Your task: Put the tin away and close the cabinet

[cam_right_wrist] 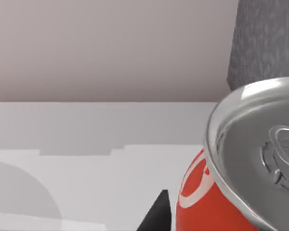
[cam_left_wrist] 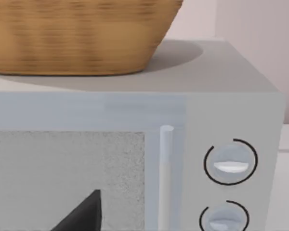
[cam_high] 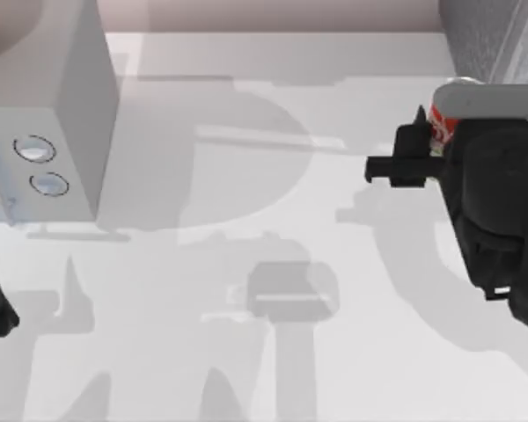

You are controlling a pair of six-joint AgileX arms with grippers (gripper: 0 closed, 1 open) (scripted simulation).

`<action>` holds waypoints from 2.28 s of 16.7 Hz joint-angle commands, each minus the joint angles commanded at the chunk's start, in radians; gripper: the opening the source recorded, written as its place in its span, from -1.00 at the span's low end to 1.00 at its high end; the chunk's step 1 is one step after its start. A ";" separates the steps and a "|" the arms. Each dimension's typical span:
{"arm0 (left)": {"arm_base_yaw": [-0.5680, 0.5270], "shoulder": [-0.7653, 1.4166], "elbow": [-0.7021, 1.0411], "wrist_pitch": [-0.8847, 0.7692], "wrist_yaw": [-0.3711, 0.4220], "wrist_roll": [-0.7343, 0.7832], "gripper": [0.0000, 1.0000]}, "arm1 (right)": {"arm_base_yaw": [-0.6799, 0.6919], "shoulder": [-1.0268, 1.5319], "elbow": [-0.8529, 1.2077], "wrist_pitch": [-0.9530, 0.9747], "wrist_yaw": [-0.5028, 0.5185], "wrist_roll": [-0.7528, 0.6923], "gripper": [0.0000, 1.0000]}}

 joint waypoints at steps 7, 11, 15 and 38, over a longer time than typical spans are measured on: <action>0.000 0.000 0.000 0.000 0.000 0.000 1.00 | -0.025 -0.062 -0.024 -0.020 -0.029 -0.005 -1.00; 0.000 0.000 0.000 0.000 0.000 0.000 1.00 | -0.111 -0.283 -0.102 -0.104 -0.119 -0.026 -1.00; 0.000 0.000 0.000 0.000 0.000 0.000 1.00 | -0.243 -0.602 -0.226 -0.237 -0.247 -0.060 -1.00; 0.000 0.000 0.000 0.000 0.000 0.000 1.00 | -0.628 -1.450 -0.542 -0.659 -0.641 -0.159 -1.00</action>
